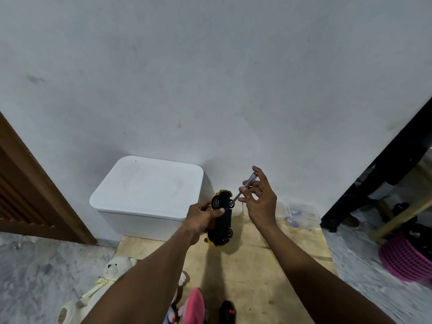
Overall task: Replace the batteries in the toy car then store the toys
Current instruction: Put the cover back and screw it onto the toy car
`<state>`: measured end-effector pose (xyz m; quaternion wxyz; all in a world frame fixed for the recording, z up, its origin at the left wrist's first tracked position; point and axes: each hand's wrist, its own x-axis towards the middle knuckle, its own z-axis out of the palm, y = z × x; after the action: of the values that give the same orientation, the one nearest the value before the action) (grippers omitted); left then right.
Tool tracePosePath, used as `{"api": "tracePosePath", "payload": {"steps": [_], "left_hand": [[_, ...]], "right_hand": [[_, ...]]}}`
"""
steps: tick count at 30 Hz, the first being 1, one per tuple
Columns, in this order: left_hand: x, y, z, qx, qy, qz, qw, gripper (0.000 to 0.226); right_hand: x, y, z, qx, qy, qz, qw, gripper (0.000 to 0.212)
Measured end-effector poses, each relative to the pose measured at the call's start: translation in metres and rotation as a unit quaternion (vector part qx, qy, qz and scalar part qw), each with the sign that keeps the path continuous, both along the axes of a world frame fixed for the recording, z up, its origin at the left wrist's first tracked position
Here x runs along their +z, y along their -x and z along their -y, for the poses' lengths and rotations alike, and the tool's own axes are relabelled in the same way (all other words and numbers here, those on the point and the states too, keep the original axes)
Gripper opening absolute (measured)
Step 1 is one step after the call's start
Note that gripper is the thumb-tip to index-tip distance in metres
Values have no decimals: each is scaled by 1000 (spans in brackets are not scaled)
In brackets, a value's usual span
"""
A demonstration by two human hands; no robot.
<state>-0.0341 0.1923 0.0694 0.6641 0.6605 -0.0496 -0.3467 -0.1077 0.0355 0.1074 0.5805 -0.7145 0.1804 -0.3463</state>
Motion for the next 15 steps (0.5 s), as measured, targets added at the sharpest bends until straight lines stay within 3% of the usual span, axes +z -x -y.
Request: {"api": "tracePosePath", "payload": {"steps": [9, 15], "left_hand": [[1, 0, 4, -30, -7, 11, 999, 43], [-2, -3, 2, -89, -22, -26, 995, 57]], "right_hand": [[-1, 0, 7, -11, -55, -1, 998, 65], [-1, 0, 11, -16, -75, -18, 997, 66]]}}
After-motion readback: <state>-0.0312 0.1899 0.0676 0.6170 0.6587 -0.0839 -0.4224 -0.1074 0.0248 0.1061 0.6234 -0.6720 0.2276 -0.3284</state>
